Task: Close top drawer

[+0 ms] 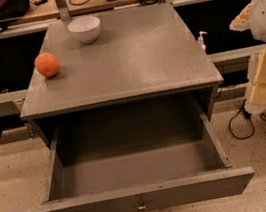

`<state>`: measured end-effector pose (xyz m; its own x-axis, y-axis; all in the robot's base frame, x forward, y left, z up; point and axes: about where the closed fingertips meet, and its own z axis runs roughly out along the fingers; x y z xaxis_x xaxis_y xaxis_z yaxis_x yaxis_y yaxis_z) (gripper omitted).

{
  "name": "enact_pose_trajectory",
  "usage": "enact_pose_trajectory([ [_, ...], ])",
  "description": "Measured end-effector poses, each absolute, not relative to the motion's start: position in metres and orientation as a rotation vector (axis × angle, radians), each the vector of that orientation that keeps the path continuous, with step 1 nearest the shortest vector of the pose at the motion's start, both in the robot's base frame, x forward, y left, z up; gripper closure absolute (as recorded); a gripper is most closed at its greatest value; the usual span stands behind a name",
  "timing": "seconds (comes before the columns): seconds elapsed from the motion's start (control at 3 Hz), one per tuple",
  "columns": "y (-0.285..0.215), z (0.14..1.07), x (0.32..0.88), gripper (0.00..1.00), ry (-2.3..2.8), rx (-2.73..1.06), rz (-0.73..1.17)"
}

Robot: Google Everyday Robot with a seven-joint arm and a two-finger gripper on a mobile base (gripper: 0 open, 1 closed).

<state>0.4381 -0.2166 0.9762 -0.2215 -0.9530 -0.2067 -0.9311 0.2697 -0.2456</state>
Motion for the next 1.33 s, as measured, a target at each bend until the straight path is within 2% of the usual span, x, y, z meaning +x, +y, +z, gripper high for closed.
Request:
enact_pose_trajectory([
  [0.33,-0.217,0.976,0.438,0.0,2.232,-1.725,-0.098],
  [0.67,-0.201,0.95,0.448,0.0,2.144,-1.793,0.018],
  [1.0,-0.157,0.896,0.445,0.0,1.954,-1.858,0.237],
  [1.33,-0.113,0.829,0.428,0.15,1.842,-1.85,0.411],
])
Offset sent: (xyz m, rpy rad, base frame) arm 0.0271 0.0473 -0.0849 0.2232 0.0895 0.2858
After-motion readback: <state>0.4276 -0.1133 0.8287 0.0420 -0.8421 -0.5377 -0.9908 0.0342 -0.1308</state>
